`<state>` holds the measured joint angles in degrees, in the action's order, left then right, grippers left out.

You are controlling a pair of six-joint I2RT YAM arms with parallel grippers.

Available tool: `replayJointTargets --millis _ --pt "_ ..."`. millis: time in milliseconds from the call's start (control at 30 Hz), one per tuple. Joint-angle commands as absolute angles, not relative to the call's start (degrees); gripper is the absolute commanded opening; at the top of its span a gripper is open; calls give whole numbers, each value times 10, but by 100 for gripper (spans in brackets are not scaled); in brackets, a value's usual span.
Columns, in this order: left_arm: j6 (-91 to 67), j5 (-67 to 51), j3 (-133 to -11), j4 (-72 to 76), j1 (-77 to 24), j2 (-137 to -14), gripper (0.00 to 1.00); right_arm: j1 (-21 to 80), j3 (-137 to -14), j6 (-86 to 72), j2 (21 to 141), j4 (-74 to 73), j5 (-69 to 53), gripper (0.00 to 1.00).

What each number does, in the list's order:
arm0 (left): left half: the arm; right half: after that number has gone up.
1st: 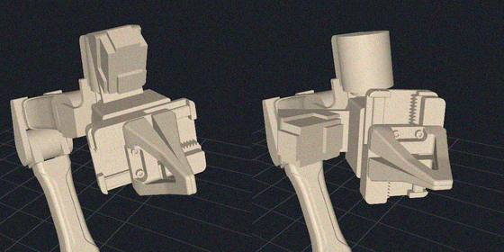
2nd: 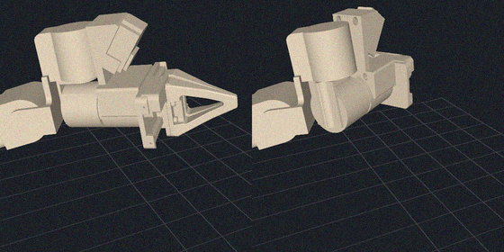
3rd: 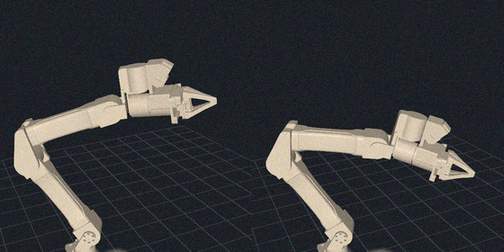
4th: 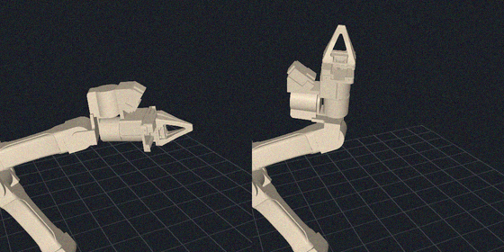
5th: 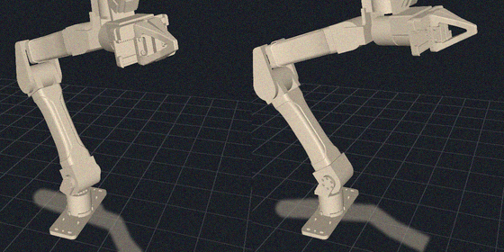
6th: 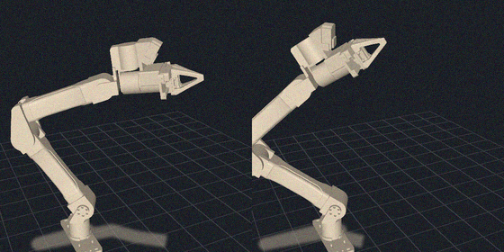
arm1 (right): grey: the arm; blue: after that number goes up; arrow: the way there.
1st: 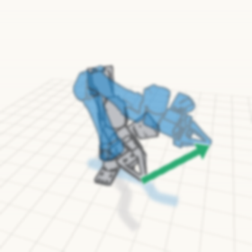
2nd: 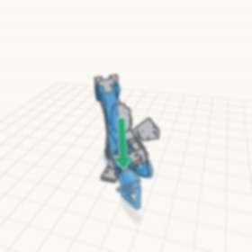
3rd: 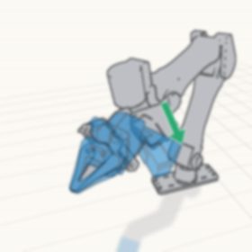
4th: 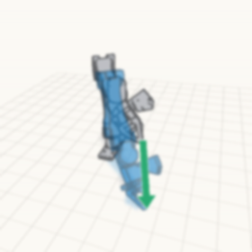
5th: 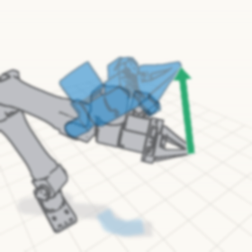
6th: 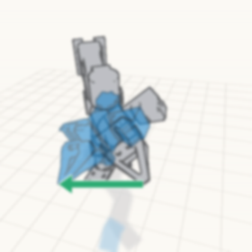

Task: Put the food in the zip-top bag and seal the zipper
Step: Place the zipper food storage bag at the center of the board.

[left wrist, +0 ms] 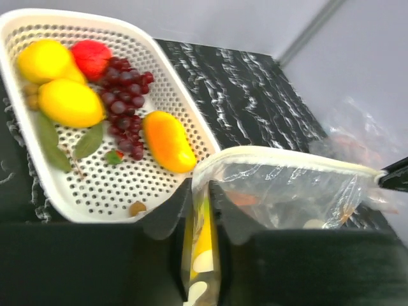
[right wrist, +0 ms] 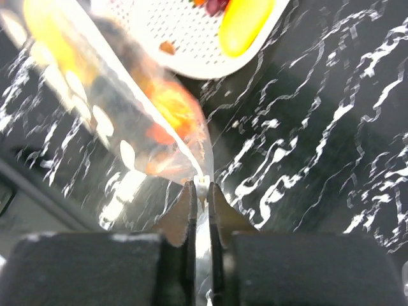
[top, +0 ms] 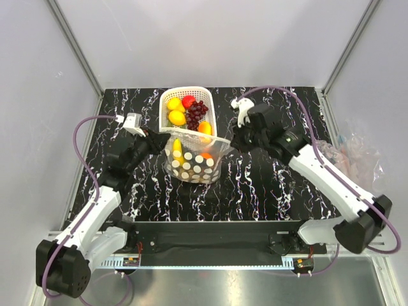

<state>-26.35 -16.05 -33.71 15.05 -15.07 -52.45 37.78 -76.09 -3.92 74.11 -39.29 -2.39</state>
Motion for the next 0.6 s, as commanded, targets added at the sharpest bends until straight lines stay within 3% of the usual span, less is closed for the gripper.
replayJointTargets --millis 0,33,67,167,567 --pt "-251 -80 -348 132 -146 -521 38 359 -813 -32 775 -345 28 37" --pt "-255 -76 -350 126 -146 -521 52 358 -818 -33 787 -341 31 54" --pt "-257 -68 -351 119 -146 -520 71 358 -823 -35 790 -339 33 62" --pt "-258 -59 -351 102 -146 -490 85 358 -806 -49 771 -316 29 77" --pt "-290 -95 -483 -166 -147 -359 99 358 -694 -137 557 -330 47 91"
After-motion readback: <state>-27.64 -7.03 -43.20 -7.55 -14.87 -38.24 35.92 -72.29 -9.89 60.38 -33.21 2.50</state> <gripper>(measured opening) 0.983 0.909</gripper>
